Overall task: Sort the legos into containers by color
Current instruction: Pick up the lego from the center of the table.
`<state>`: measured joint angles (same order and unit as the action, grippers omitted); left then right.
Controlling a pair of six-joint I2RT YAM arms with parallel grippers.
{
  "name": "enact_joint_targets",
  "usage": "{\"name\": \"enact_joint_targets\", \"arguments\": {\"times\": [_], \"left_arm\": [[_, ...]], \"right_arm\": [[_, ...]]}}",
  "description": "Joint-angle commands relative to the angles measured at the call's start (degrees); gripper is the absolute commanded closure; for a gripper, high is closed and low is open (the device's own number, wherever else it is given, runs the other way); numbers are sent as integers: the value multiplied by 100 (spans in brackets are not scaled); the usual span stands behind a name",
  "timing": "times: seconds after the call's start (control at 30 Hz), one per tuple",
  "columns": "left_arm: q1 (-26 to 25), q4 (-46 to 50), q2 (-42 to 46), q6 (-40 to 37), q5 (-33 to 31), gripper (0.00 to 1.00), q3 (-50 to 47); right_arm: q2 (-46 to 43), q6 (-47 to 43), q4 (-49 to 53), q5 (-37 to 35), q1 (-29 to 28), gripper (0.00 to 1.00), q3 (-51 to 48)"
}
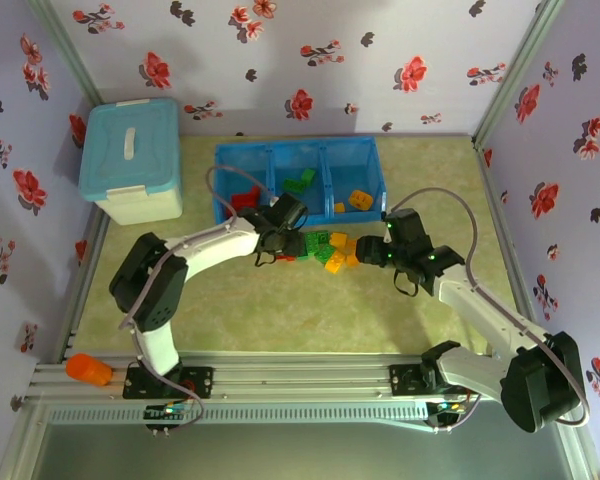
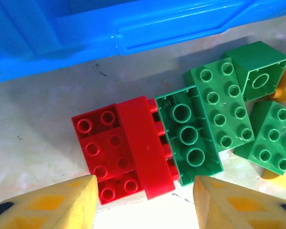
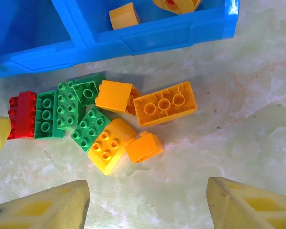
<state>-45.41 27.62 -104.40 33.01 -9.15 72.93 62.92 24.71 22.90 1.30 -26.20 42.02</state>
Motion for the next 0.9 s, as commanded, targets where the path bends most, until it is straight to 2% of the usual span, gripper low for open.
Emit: {"name": "enact_joint_targets", "arguments": {"times": [0.0,0.5,0.73,0.87], "left_arm": [[-30,42,-228,131,52,46,270],[-30,60,-664,195,5,60,367],[-28,99,-528,246,-81,75,198],[-34,156,-196,271,-188,79,11]], "right_arm": [[-34,105,-97,-108,-35,34,-115],[-77,95,-158,-205,-35,35,-256],[-116,131,-155,-236,-35,35,-292],[-149,131,-138,-253,-37,35,-298]]}}
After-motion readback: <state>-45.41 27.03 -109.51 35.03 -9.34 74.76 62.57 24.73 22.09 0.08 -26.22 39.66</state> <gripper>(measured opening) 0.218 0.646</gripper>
